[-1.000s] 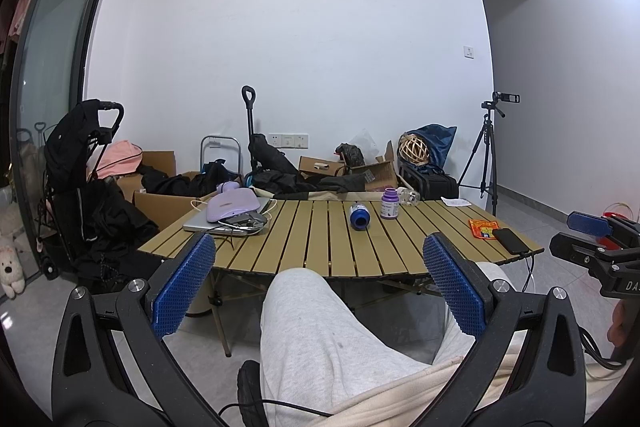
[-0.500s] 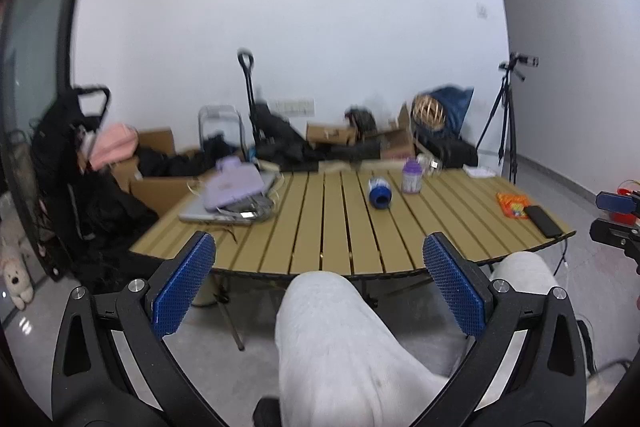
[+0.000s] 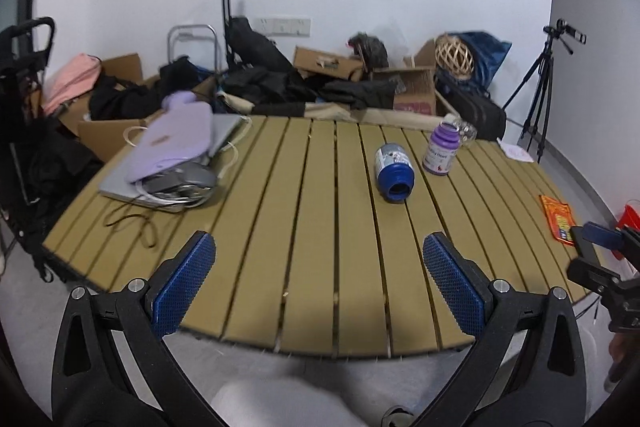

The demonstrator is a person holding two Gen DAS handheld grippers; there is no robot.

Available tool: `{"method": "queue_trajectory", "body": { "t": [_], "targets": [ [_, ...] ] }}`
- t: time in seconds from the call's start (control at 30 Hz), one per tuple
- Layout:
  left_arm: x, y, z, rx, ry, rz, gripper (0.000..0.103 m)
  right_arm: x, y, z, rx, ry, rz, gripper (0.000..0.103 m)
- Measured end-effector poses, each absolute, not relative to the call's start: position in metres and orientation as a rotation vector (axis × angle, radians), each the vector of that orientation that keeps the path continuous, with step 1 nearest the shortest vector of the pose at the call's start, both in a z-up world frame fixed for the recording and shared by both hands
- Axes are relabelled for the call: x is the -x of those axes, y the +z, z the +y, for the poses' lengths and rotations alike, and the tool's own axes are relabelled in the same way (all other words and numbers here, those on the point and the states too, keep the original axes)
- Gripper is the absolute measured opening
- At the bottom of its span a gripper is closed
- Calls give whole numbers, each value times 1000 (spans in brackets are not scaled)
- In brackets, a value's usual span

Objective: Flip cup upright
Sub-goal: 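Move both grippers toward the lying blue-capped white bottle, then close the left gripper around the bottle body while the right gripper steadies the cap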

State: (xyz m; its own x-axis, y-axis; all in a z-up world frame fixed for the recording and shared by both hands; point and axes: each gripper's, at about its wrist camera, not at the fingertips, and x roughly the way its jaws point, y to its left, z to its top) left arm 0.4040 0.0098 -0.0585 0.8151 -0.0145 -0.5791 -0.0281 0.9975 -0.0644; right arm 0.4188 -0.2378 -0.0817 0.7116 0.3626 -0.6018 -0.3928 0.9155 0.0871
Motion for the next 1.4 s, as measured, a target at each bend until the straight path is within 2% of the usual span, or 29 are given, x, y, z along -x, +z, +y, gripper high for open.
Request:
{"method": "queue_trajectory", "body": {
  "t": [0.23, 0.73, 0.77, 0.83, 0.9, 1.07, 1.17, 1.23, 1.4],
  "targets": [
    [-494, -80, 11, 123, 6, 723, 103, -535, -109, -205, 12, 449, 761, 86],
    [-615, -129, 37, 169, -49, 850, 103, -686, -179, -150, -39, 327, 816, 86],
    [-619, -130, 36, 166, -61, 856, 103, -690, -183, -150, -52, 339, 830, 86],
    [-627, -131, 35, 172, -83, 859, 103, -696, -191, -148, -62, 387, 862, 73],
    [-631, -130, 34, 186, -103, 856, 103, -692, -193, -145, -33, 434, 868, 69],
    [-637, -126, 9, 195, -170, 845, 101, -653, -190, -129, 177, 574, 849, 69],
    [-642, -133, -13, 173, -205, 873, 92, -637, -192, -132, 178, 626, 842, 69],
    [-648, -141, -22, 180, -215, 922, 73, -633, -194, -138, 138, 658, 853, 69],
    [-646, -153, -32, 189, -222, 974, 47, -620, -195, -135, 185, 777, 859, 70]
  ]
}}
